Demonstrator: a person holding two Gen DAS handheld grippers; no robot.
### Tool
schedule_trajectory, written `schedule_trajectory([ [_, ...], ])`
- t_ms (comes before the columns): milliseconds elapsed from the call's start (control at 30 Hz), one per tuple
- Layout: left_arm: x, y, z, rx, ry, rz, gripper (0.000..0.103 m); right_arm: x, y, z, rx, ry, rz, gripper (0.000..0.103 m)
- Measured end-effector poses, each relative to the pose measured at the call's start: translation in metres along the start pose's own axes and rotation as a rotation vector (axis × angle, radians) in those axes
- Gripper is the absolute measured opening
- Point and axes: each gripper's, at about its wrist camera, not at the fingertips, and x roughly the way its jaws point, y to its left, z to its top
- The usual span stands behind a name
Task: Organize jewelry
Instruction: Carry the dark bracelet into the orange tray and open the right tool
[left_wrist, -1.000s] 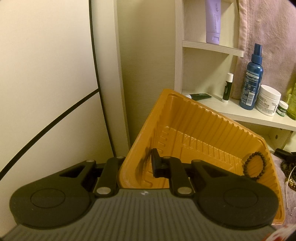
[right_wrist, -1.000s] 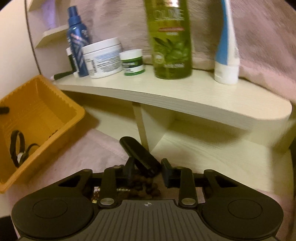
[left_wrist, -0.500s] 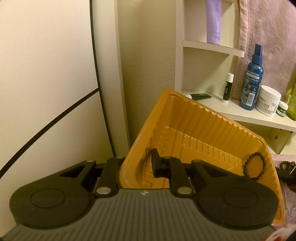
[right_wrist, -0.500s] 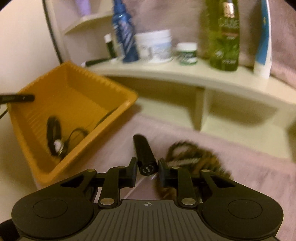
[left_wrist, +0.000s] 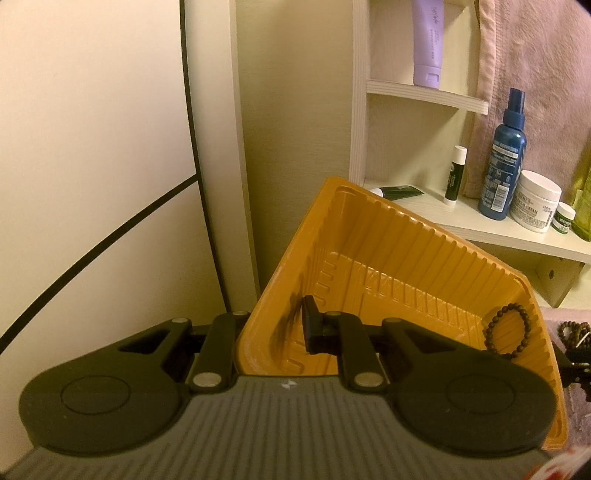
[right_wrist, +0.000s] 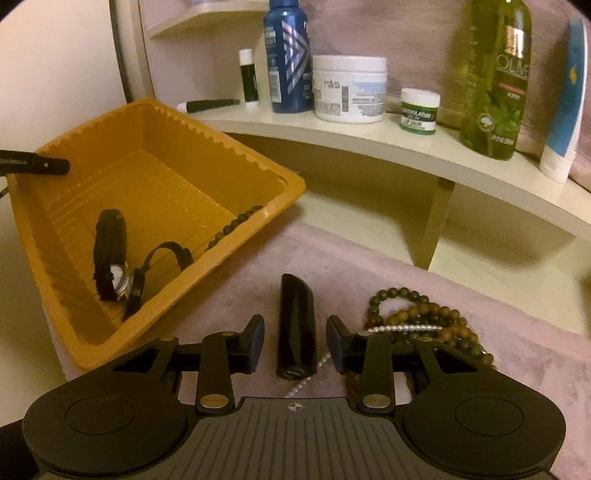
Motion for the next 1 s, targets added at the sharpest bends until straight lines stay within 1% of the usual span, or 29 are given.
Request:
schedule_trajectory([
  [133, 0.000, 0.000, 0.000, 0.001, 0.001, 0.000, 0.015, 0.011, 0.004, 0.002, 0.005, 0.015, -0.014, 0.036],
  [200, 0.000, 0.000, 0.000, 0.001, 0.000, 0.000, 0.015, 0.015, 0.005, 0.002, 0.005, 0.020, -0.023, 0.023],
  [367, 0.001, 0.001, 0.000, 0.000, 0.001, -0.001, 0.015, 0.018, 0.003, 0.005, 0.046, 0.031, -0.023, 0.023],
  [467, 0.001, 0.001, 0.000, -0.001, 0.001, -0.002, 0.015, 0.010, -0.003, 0.005, 0.122, 0.025, 0.006, 0.023],
  [600, 0.001, 0.001, 0.000, -0.002, 0.001, -0.004, 0.015, -0.004, -0.010, 0.010, 0.214, -0.011, 0.037, 0.023],
  [867, 0.001, 0.001, 0.000, -0.003, 0.001, -0.005, 0.015, -0.030, -0.009, 0.026, 0.245, -0.089, 0.034, 0.023],
  [1000, 0.001, 0.001, 0.000, -0.002, 0.001, -0.005, 0.015, -0.037, -0.004, 0.036, 0.256, -0.130, 0.072, 0.023],
])
